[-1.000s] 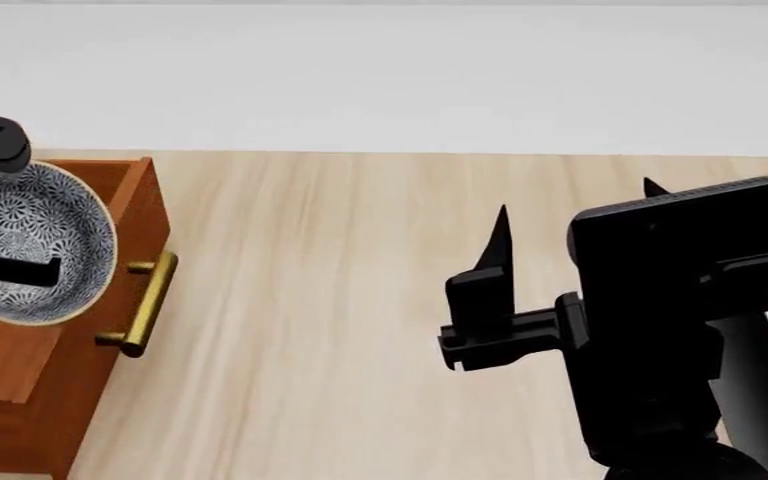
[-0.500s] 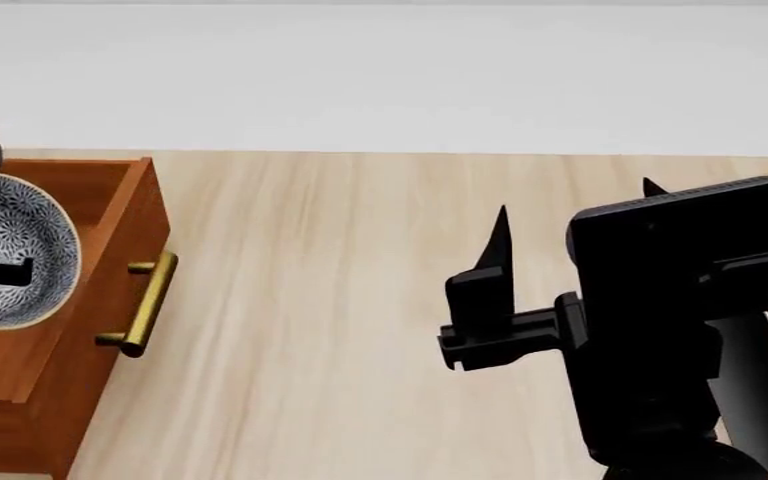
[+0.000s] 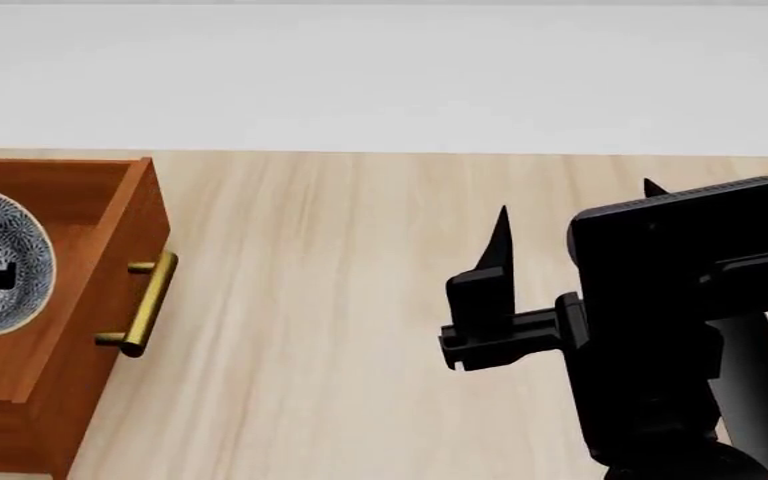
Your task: Put the bowl in the bottom drawer of the cabinet.
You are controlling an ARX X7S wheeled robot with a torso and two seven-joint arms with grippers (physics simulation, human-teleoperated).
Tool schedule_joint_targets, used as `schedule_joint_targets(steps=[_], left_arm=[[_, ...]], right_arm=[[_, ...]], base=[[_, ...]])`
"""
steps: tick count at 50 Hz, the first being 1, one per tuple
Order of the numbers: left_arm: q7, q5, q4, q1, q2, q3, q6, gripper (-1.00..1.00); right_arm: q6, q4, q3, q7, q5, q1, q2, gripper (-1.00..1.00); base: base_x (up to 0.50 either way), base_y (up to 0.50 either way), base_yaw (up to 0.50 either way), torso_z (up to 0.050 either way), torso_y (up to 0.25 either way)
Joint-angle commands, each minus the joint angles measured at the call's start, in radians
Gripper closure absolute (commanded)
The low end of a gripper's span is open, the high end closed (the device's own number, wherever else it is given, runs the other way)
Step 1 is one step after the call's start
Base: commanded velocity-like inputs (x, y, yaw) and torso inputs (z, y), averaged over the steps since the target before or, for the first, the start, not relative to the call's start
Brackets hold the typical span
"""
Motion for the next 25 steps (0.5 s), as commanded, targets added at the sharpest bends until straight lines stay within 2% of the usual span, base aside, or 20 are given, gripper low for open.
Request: schedule_joint_targets(steps=[1,25], left_arm=[[0.040,0.056,-0.099,0.004,0.020,0.043,0.044,1.00],[0.084,0.110,-0.215,0.007,0.040,0.087,0.121,1.00]], right_arm=[[-0.003,0.005,0.000,0.000,-0.001,-0.001,0.001,-1.00],[0.000,0.004,-0.002,0.008,0.007,0.002,0.004,-1.00]], base=[[0.00,0.00,0.00,0.000,0.000],[0.00,0.00,0.00,0.001,0.000]])
